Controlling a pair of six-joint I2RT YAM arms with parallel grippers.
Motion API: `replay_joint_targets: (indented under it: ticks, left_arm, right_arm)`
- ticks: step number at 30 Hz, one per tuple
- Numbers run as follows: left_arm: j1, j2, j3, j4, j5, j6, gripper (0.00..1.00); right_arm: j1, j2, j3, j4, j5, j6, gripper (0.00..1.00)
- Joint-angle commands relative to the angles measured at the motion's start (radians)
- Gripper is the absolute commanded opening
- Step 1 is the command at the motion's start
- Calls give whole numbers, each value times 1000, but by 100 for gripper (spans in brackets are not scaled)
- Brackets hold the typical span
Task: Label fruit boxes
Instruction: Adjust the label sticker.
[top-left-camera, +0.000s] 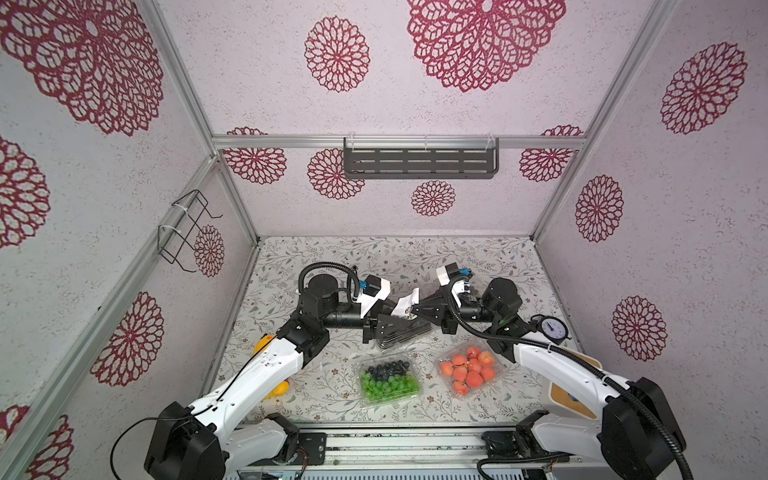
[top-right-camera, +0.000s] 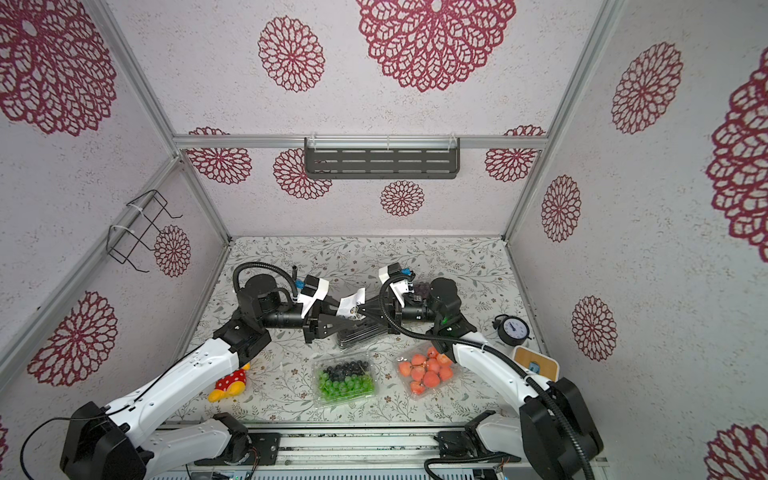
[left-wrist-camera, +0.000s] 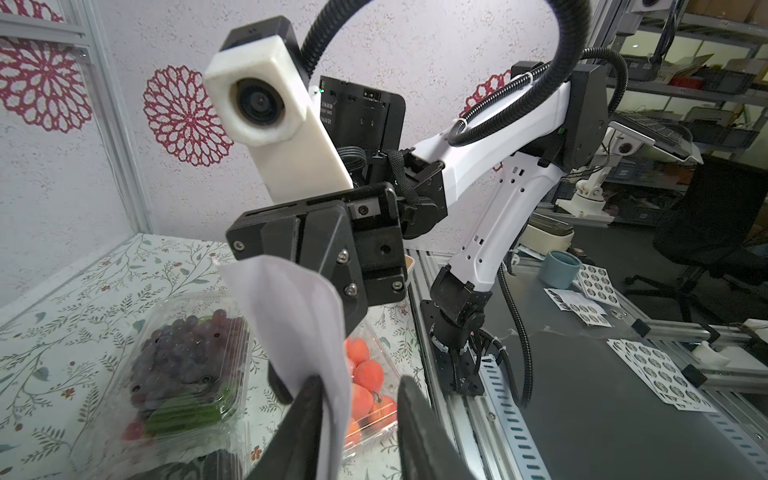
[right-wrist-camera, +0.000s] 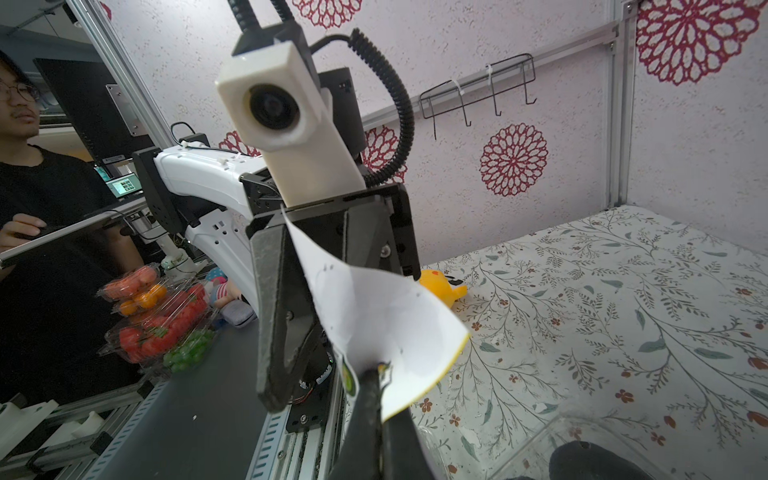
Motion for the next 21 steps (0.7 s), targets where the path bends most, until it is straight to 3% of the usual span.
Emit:
replay_joint_targets:
  ticks: [1, 8, 15, 18, 21]
  left_arm:
    - [-3, 15, -25, -7, -80, -2, 30]
    - [-3, 27, -28, -7, -117, 3, 24]
    - [-2, 34, -22, -19, -146, 7, 27]
    - [-3, 43, -12, -19, -141, 2, 19]
    - [-1, 47, -10, -9, -123, -3, 19]
  right_arm:
    - [27, -22, 18, 133, -68, 37, 0]
    - [27, -17, 6, 200, -66, 90, 0]
    - [27, -20, 3, 214, -59, 97, 0]
    - [27, -5, 6, 214, -65, 102, 0]
    - [27, 3, 4, 221, -69, 106, 0]
